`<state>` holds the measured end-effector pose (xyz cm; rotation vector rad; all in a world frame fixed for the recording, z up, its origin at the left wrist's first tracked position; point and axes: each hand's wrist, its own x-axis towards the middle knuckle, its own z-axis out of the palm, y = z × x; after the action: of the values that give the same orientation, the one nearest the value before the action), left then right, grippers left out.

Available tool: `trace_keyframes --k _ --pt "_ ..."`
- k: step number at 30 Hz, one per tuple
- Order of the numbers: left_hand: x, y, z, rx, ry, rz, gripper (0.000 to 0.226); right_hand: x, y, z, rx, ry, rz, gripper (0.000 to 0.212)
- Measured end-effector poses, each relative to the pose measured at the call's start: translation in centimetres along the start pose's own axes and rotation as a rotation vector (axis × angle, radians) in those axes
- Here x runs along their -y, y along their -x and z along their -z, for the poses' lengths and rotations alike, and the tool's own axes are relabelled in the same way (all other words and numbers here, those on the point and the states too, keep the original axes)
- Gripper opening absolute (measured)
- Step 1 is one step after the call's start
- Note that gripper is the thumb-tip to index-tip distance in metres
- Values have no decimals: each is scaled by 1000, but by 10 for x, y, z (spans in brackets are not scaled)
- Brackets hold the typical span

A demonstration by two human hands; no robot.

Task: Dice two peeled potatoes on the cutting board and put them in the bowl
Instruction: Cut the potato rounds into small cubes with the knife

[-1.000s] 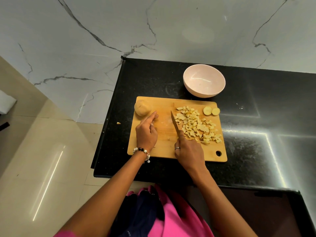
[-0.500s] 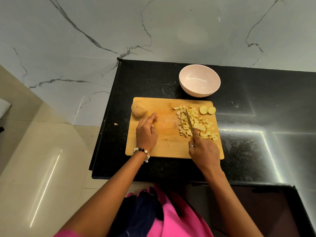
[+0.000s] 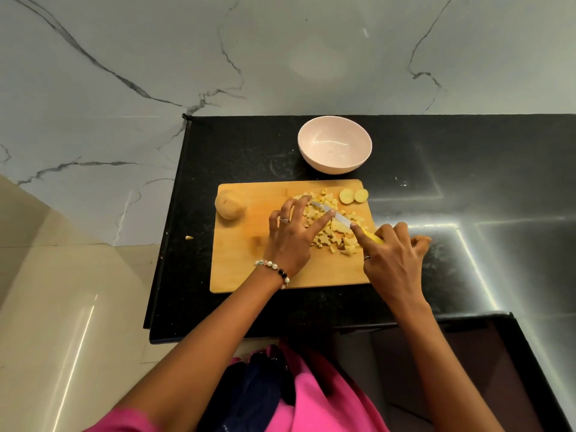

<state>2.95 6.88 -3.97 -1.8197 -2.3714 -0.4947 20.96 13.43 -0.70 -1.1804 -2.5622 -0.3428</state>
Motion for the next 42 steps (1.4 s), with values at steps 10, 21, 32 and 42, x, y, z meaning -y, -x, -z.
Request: trace_keyframes --k 10,21,32,42 --pt "2 -27 -7 47 4 207 61 -27 16 -9 87 -248 -182 59" --pt "-30 -104 -4 71 391 314 24 -18 -16 -13 148 -976 -603 33" --pt "-53 -132 -25 337 -26 216 43 -20 -38 -20 134 -1021 -689 17" --pt "-26 -118 2 175 205 348 52 -15 -37 -21 107 -1018 -690 20"
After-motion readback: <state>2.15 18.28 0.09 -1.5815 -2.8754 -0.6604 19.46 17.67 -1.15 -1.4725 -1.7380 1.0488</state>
